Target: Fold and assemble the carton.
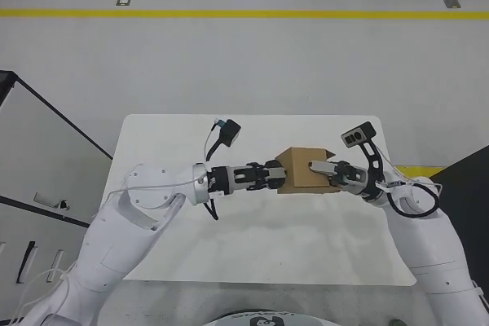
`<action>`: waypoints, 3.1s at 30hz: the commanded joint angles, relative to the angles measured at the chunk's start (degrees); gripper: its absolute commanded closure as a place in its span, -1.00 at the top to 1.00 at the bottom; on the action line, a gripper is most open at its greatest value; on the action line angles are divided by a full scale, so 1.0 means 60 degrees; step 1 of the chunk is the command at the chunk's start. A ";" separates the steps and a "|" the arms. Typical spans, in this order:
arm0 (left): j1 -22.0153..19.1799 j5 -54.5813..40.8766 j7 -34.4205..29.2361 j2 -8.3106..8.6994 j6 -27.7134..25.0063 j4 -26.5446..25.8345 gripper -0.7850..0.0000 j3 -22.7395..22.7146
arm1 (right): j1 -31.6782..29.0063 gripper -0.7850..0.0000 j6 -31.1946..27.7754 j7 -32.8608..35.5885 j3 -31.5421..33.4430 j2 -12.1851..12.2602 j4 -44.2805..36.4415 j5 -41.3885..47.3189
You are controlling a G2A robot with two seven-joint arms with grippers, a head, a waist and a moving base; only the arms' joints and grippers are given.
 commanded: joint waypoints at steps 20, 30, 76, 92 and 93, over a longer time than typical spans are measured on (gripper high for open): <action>-0.0136 -0.0470 -0.0201 -0.0036 -0.0187 0.0200 -1.00 0.0125 | 0.0247 -1.00 0.0062 0.0258 -0.0269 -0.0019 0.0203 0.0123; -0.0225 -0.0509 -0.0127 -0.0062 -0.0244 0.0320 -1.00 0.0225 | 0.0377 -1.00 0.0073 0.0329 -0.0412 -0.0037 0.0304 0.0205; 0.0739 -0.0705 0.0053 0.0224 -0.0786 -0.0018 -1.00 -0.1527 | 0.0896 -1.00 -0.0084 0.2278 -0.0543 -0.0235 0.1692 0.3096; 0.1449 -0.1182 -0.0229 0.0400 -0.1058 -0.0107 -1.00 -0.2682 | 0.0707 -1.00 0.0007 0.2515 -0.1165 -0.0129 0.0967 0.4434; 0.1480 -0.1172 -0.0239 0.0410 -0.1042 -0.0098 -1.00 -0.2731 | 0.0717 -1.00 -0.0053 0.2515 -0.1159 -0.0106 0.0987 0.4364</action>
